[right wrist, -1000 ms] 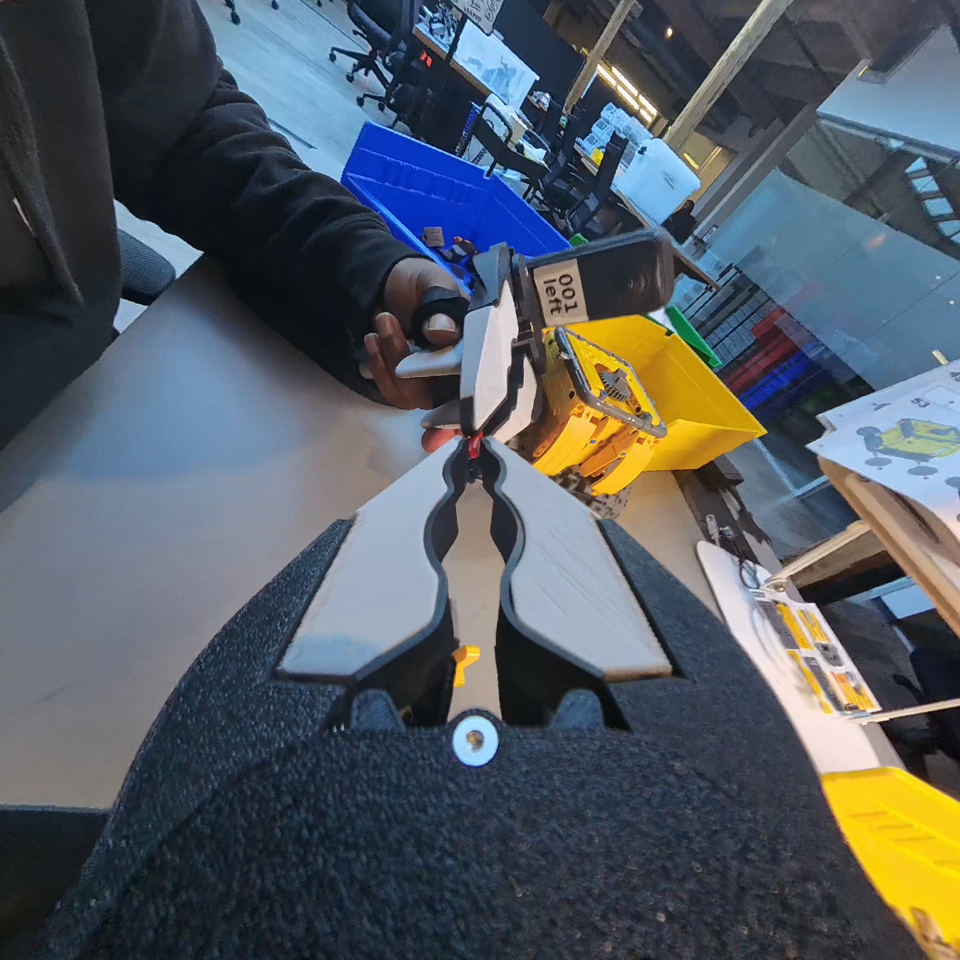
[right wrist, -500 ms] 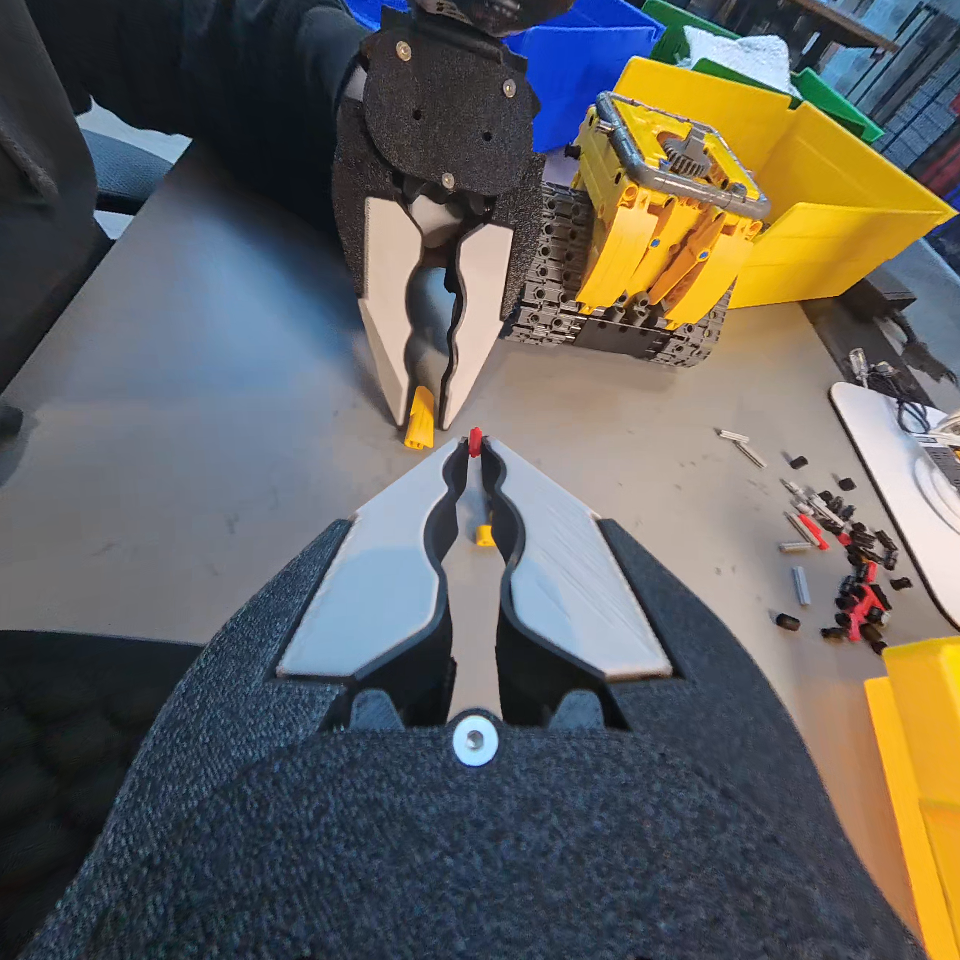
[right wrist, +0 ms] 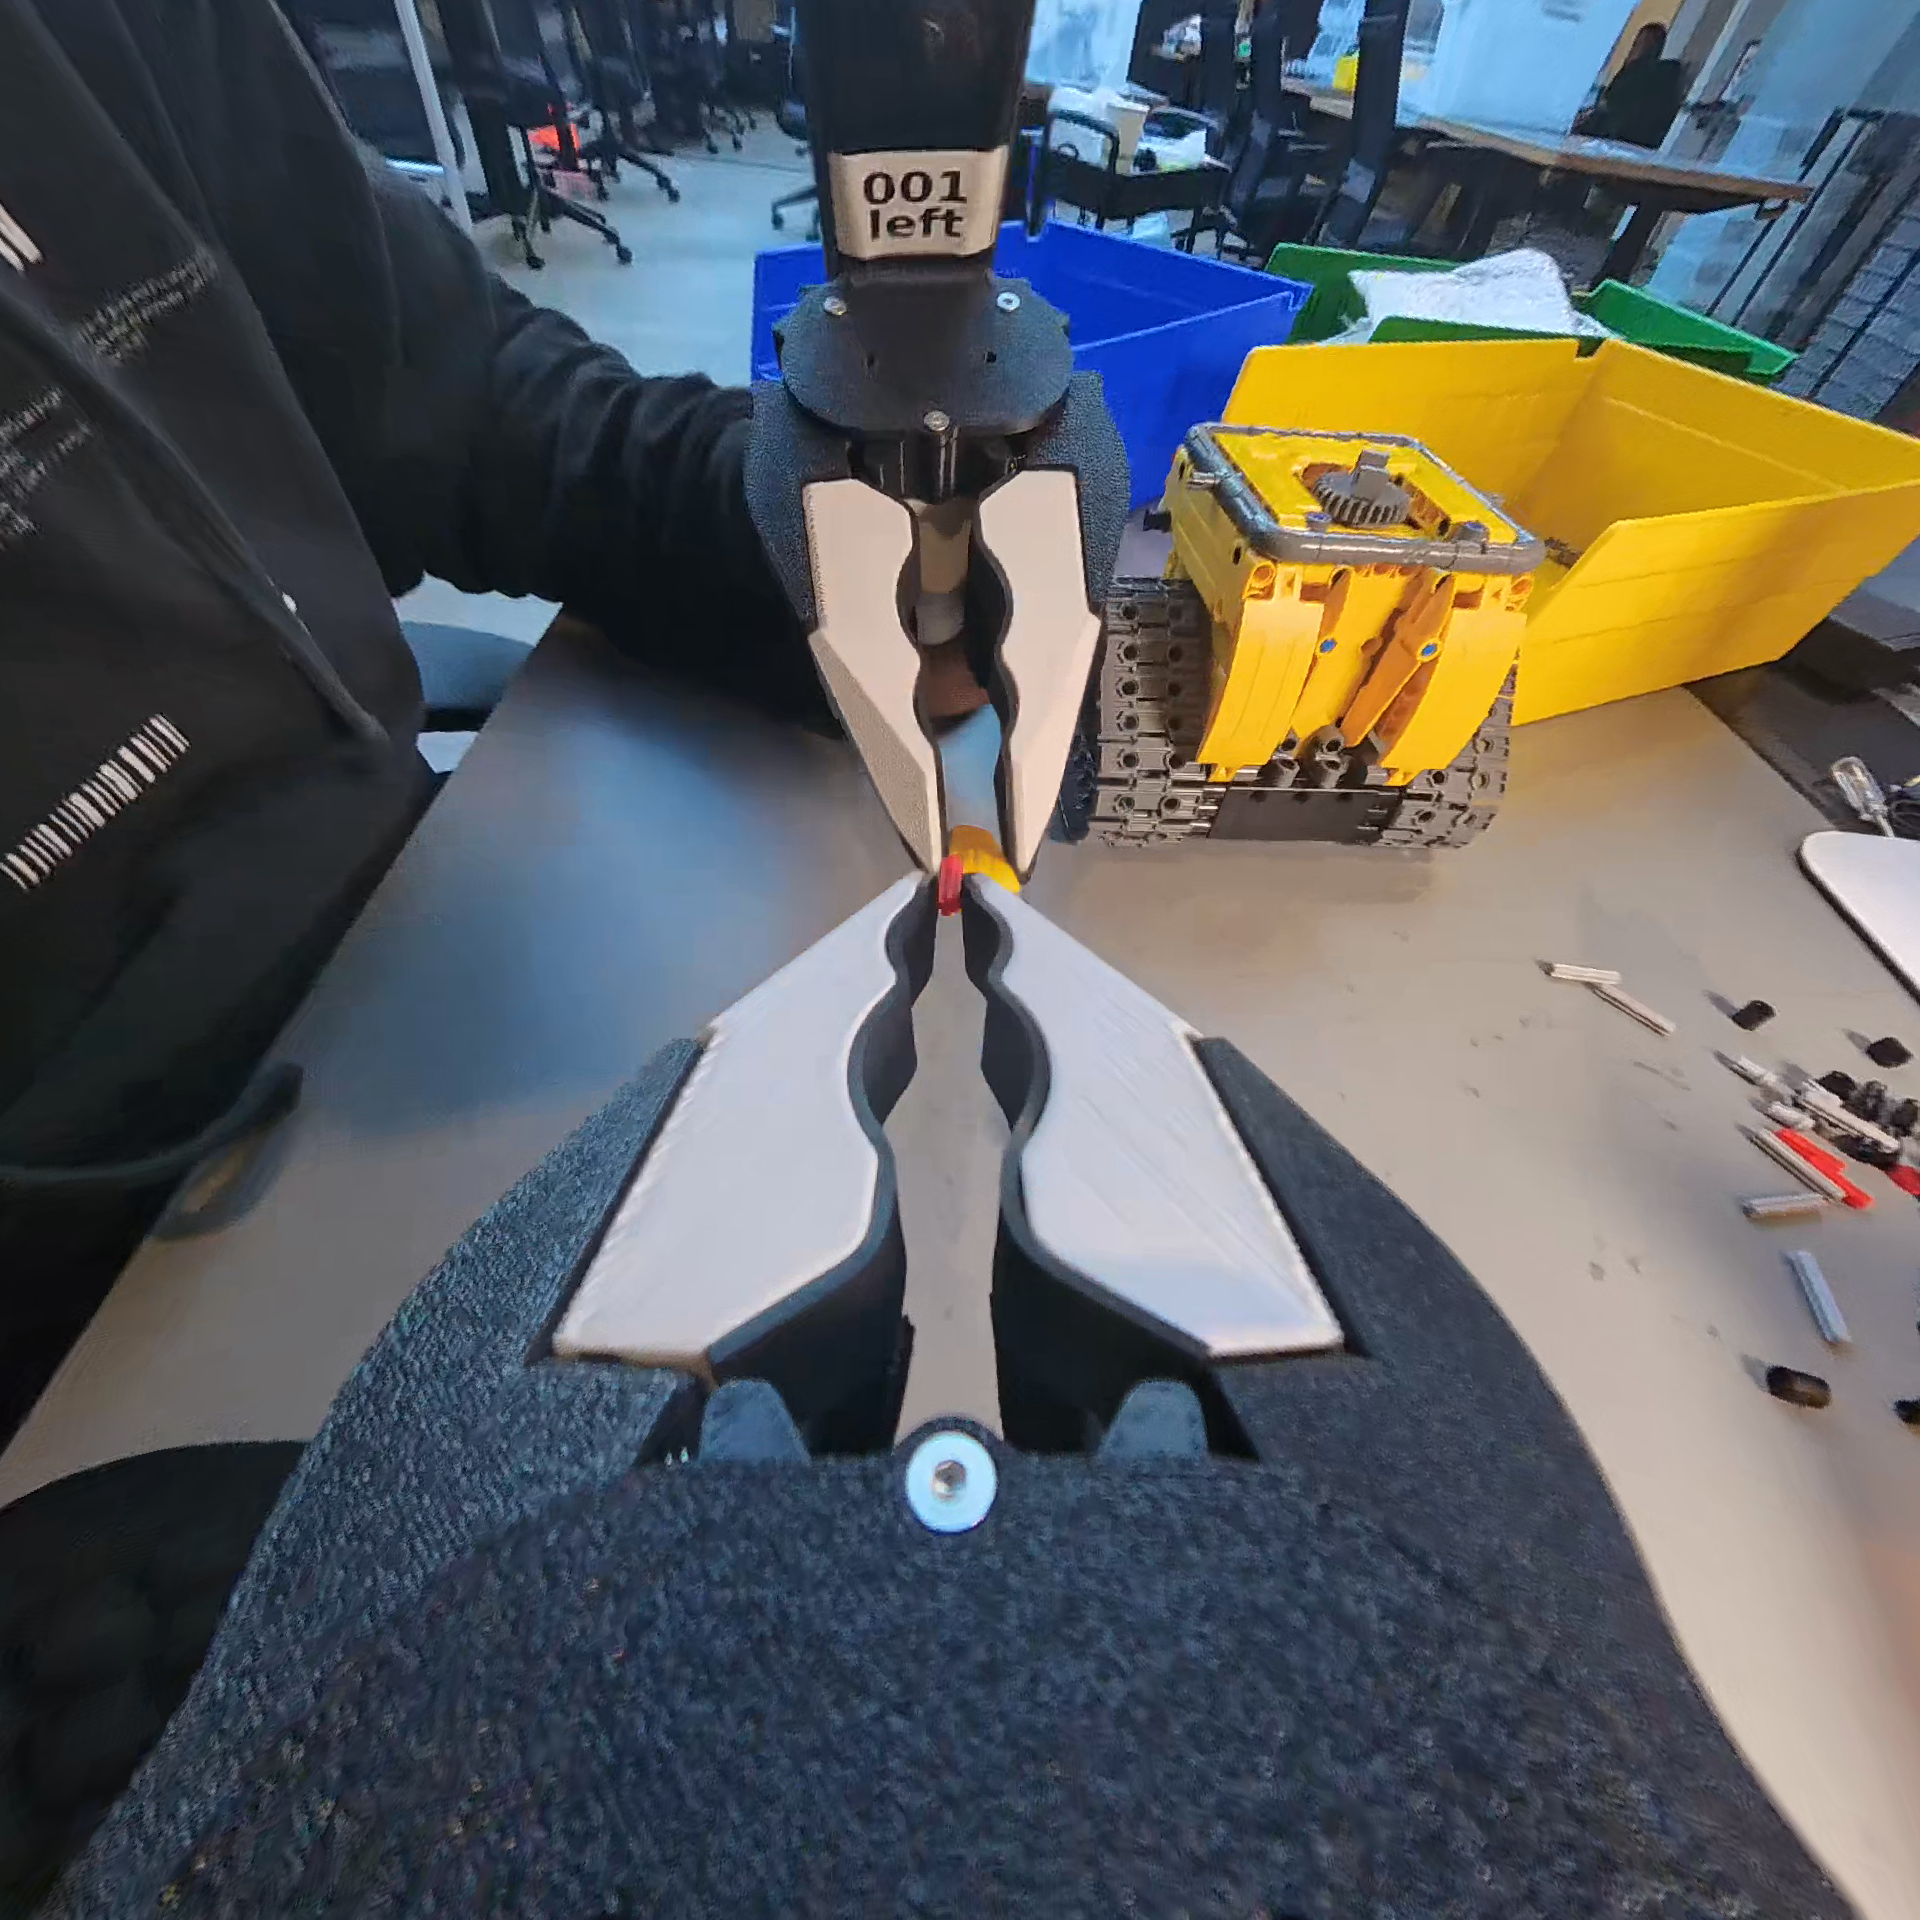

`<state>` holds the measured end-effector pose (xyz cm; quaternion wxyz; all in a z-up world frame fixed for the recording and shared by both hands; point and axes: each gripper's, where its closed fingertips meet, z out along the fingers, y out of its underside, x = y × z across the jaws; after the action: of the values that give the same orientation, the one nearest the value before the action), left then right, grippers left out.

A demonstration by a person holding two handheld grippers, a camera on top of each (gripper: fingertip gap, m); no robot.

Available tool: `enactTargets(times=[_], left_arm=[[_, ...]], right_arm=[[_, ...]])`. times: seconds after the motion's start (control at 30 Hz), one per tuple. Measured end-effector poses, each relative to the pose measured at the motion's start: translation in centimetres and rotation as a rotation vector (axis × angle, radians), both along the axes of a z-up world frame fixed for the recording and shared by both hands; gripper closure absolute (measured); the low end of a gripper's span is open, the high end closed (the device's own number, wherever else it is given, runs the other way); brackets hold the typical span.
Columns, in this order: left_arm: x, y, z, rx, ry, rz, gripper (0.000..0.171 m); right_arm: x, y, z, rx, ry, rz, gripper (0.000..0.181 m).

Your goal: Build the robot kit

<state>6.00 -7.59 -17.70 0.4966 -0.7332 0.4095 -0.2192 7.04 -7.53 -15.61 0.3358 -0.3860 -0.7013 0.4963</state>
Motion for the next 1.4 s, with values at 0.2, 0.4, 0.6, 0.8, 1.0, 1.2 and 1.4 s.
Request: enactTargets(times=[0.2,0.4,0.6,0.8,1.0,1.2,1.4], left_arm=[[0.1,0.0,0.6,0.039,-0.02,-0.001,0.16],[0.0,0.0,-0.1,0.042,0.036,0.006,0.16],[-0.1,0.1,-0.5,0.057,0.085,0.025,0.16],[0.3,0.1,-1.0,0.103,0.186,0.034,0.16],[-0.1,0.1,-2.2,0.061,0.233,0.033,0.16],[-0.9,-0.6,-6.8,-0.109,0.396,0.012,0.16],[-1.0,-1.0,-7.3,-0.182,0.369,-0.003,0.16]], right_arm=[[-0.1,0.3,-0.4,-0.003,-0.015,-0.015,0.177],[-0.2,0.3,-1.1,0.043,-0.039,-0.017,0.177],[-0.3,0.5,-1.8,0.104,-0.065,-0.034,0.177],[-0.6,0.1,-3.0,0.141,-0.12,-0.038,0.177],[-0.7,0.7,-4.1,0.213,-0.162,-0.069,0.177],[-0.6,0.4,-5.9,0.268,-0.222,-0.049,0.177],[-0.8,0.4,-6.4,0.306,-0.231,-0.05,0.177]])
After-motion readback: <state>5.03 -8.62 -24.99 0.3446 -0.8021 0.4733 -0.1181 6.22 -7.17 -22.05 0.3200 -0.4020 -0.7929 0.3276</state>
